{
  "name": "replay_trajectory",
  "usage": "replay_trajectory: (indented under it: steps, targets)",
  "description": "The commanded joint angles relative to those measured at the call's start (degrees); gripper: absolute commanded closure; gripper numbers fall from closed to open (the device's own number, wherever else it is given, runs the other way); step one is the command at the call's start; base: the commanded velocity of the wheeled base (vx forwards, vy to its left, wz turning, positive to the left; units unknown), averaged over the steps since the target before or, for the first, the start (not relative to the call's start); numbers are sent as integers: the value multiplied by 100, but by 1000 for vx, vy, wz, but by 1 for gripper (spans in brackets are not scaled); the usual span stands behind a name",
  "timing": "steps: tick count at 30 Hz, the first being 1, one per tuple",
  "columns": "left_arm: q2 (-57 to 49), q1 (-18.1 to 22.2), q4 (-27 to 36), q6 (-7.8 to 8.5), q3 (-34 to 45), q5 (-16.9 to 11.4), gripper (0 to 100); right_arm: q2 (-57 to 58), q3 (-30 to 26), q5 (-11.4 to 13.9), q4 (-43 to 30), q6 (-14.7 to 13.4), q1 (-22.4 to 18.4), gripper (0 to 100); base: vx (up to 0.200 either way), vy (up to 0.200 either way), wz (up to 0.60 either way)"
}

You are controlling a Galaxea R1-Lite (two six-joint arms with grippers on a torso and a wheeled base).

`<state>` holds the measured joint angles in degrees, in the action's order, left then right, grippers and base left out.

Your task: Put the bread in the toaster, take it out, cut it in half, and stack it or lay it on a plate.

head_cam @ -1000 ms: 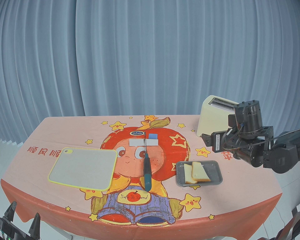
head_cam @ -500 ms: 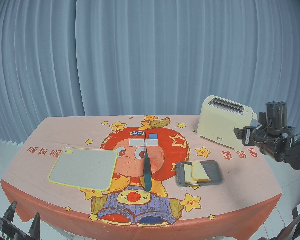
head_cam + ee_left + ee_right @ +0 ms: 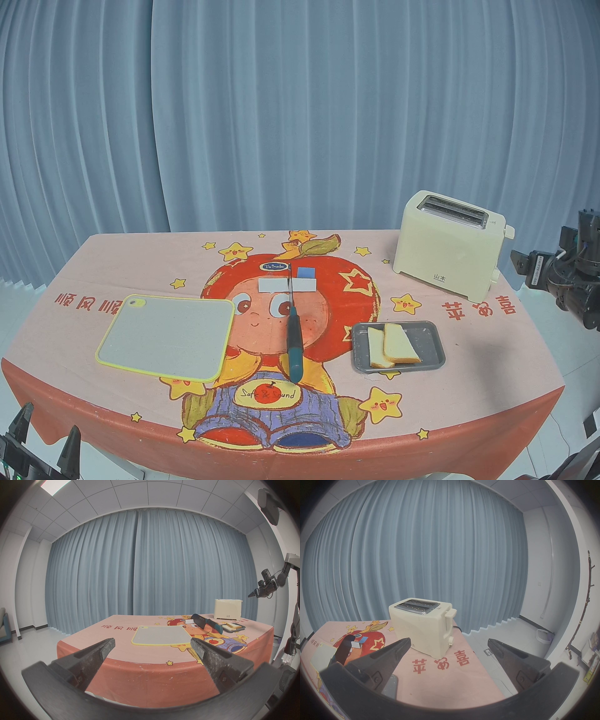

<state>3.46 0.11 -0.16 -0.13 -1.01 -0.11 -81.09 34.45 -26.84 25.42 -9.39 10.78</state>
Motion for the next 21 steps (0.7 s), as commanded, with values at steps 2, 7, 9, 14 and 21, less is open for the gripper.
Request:
replay_trajectory:
  steps: [2, 7, 9, 14, 21]
  targets:
    - [-3, 7, -2, -4, 101, 2, 0, 990, -694, 303, 7, 209, -225, 0, 0, 0, 0]
    - [-3, 7, -2, -4, 101, -7, 0, 1438, -1098, 408, 7, 473, -304, 0, 0, 0, 0]
    - [-3, 7, -2, -4, 101, -7, 0, 1693, -1239, 417, 7, 649, -313, 0, 0, 0, 0]
    - [-3, 7, -2, -4, 101, -7, 0, 2133, -1406, 628, -2, 763, -304, 0, 0, 0, 0]
    - [-3, 7, -2, -4, 101, -7, 0, 2704, -1740, 742, -10, 1035, -313, 0, 0, 0, 0]
